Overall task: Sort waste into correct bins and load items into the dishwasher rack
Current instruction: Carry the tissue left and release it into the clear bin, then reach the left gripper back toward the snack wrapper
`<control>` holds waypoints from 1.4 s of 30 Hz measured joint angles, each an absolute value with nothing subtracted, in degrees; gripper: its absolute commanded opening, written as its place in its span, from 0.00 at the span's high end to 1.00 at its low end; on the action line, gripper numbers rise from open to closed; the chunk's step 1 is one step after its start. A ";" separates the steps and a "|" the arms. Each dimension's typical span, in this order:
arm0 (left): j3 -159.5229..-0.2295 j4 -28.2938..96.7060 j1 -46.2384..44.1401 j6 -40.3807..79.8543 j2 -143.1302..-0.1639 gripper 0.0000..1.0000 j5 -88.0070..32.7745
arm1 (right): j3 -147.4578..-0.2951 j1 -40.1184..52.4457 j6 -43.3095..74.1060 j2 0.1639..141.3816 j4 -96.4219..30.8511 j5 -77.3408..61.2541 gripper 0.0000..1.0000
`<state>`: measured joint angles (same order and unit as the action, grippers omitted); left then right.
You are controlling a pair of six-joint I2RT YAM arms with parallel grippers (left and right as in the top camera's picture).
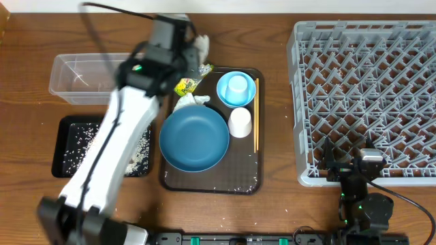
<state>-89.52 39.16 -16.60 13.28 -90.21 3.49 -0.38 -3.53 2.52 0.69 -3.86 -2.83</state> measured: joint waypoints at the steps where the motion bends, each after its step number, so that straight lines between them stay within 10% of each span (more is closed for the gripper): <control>1: -89.54 39.18 -15.77 13.47 -89.49 0.94 4.54 | -0.38 -3.53 2.50 0.69 -3.86 -2.83 0.01; 7: -89.54 39.13 -8.01 14.70 -90.04 0.84 9.85 | -0.38 -3.53 2.50 0.69 -3.86 -2.83 0.01; 9: -89.54 38.70 -4.67 16.01 -91.31 0.18 10.61 | -0.38 -3.53 2.52 0.69 -3.86 -2.83 0.01; 10: -89.54 38.50 -3.14 17.08 -92.05 0.15 10.90 | -0.38 -3.53 2.52 0.69 -3.86 -2.83 0.01; 26: -89.06 33.15 -3.55 17.54 -98.19 0.11 -13.08 | -0.38 -3.53 2.52 0.69 -3.88 -2.85 0.01; 42: -89.06 26.57 -14.74 10.41 -112.81 0.14 -7.51 | -0.38 -3.53 2.52 0.69 -3.86 -2.83 0.01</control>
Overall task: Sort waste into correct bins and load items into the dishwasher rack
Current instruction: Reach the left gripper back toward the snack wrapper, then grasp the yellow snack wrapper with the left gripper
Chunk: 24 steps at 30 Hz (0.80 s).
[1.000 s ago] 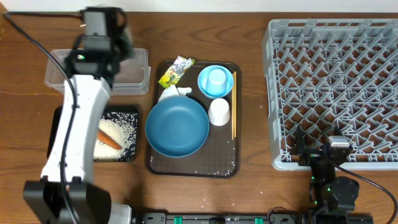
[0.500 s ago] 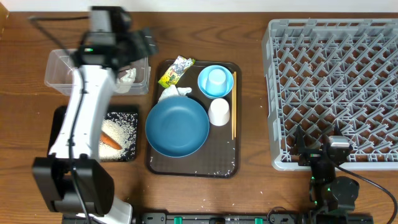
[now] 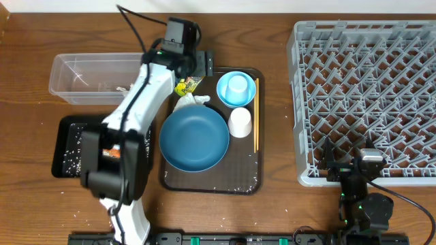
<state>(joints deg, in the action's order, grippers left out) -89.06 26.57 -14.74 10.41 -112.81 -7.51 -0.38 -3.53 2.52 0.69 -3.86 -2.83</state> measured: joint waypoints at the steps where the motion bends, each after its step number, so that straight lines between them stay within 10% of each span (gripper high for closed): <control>1: -89.06 26.55 -14.79 10.44 -113.84 0.14 -7.49 | -0.38 -3.53 2.52 0.69 -3.86 -2.83 0.01; 24: -89.03 19.29 -17.32 8.49 -120.51 0.24 -7.11 | -0.38 -3.53 2.50 0.69 -3.86 -2.83 0.01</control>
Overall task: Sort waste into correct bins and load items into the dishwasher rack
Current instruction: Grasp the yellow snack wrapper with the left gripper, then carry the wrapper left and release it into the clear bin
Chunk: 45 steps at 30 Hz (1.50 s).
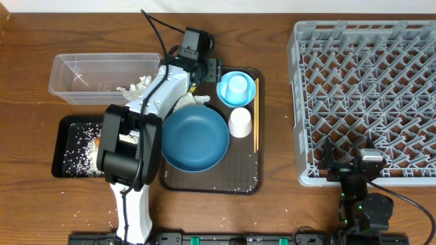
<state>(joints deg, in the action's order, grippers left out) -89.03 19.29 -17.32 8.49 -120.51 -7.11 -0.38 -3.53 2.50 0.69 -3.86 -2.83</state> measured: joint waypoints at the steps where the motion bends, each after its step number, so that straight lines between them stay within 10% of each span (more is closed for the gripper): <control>1: -89.03 19.29 -17.32 8.49 -120.51 0.24 -7.11 | -0.38 -3.53 2.52 0.69 -3.86 -2.83 0.01; 8: -89.03 19.31 -17.32 8.49 -121.69 0.25 -7.09 | -0.38 -3.53 2.52 0.69 -3.86 -2.83 0.01; 20: -89.03 17.72 -17.32 7.66 -123.44 0.94 -7.05 | -0.38 -3.53 2.50 0.69 -3.86 -2.83 0.01; 41: -88.97 26.48 -4.86 7.68 -95.55 0.94 -4.32 | -0.38 -3.53 2.50 0.69 -3.86 -2.83 0.01; 45: -88.97 31.35 1.96 9.67 -96.42 0.65 -2.98 | -0.38 -3.53 2.52 0.69 -3.86 -2.83 0.01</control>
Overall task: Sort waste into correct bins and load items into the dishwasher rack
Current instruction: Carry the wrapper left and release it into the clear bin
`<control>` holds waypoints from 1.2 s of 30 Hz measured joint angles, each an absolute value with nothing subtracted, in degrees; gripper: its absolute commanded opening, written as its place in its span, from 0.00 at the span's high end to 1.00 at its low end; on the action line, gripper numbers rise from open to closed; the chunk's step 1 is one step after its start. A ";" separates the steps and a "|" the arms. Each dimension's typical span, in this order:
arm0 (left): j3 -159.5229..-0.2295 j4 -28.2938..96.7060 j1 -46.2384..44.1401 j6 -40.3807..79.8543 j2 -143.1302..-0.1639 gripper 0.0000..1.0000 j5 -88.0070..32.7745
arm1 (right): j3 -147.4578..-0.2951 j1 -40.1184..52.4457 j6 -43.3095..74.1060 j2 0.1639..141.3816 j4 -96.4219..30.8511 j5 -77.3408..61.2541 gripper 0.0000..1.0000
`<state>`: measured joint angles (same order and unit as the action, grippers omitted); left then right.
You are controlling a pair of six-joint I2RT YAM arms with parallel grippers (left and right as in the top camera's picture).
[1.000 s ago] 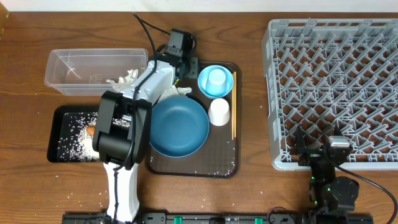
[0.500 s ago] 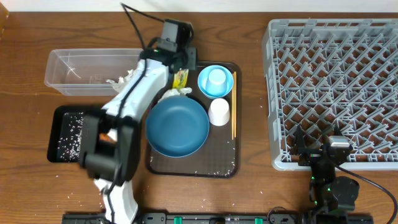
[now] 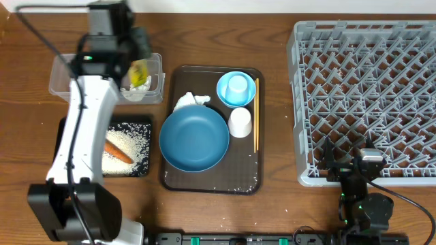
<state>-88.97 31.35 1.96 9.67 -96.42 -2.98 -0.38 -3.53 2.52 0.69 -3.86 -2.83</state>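
Note:
My left gripper [image 3: 138, 56] hangs over the right end of the clear plastic bin [image 3: 65, 80], shut on a yellow wrapper [image 3: 139, 71]. A crumpled white tissue [image 3: 140, 86] lies in the bin just below it. On the brown tray [image 3: 211, 182] sit a blue plate [image 3: 194, 139], a blue bowl [image 3: 225, 95] holding a cup, a white cup [image 3: 240, 122], chopsticks [image 3: 256, 119] and another white tissue [image 3: 191, 101]. The grey dishwasher rack [image 3: 368, 88] stands at the right. My right gripper [image 3: 351, 170] rests by the rack's front edge; its jaws cannot be made out.
A black tray [image 3: 136, 129] at front left holds scattered rice and a carrot [image 3: 117, 152]. My left arm stretches from the front left edge over this tray to the bin. Rice grains dot the front of the brown tray.
My left gripper was at the brown tray's back left corner by the yellow wrapper. Now it is over the clear bin with the wrapper in it, and the wrapper is gone from the tray.
My left gripper first held a white tissue above the tray's back edge, with the yellow wrapper lying on the tray. Later the tissue lay in the clear bin and the gripper was back at the wrapper. Now it holds the wrapper over the bin. The right arm stayed still.

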 measured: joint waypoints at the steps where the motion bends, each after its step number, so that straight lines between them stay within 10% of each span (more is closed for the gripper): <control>1: -88.97 32.16 3.60 10.70 -97.23 0.59 -2.79 | -0.38 -3.53 2.52 0.69 -3.86 -2.83 0.01; 6: -88.97 34.09 7.97 14.83 -101.30 0.19 -3.16 | -0.38 -3.53 2.52 0.69 -3.86 -2.83 0.01; 22: -88.92 32.14 -0.62 18.20 -102.72 0.18 -29.61 | -0.38 -3.53 2.52 0.69 -3.86 -2.83 0.01; 36: -88.92 40.01 -17.52 13.06 -106.26 0.21 -5.65 | -0.38 -3.53 2.52 0.69 -3.86 -2.83 0.01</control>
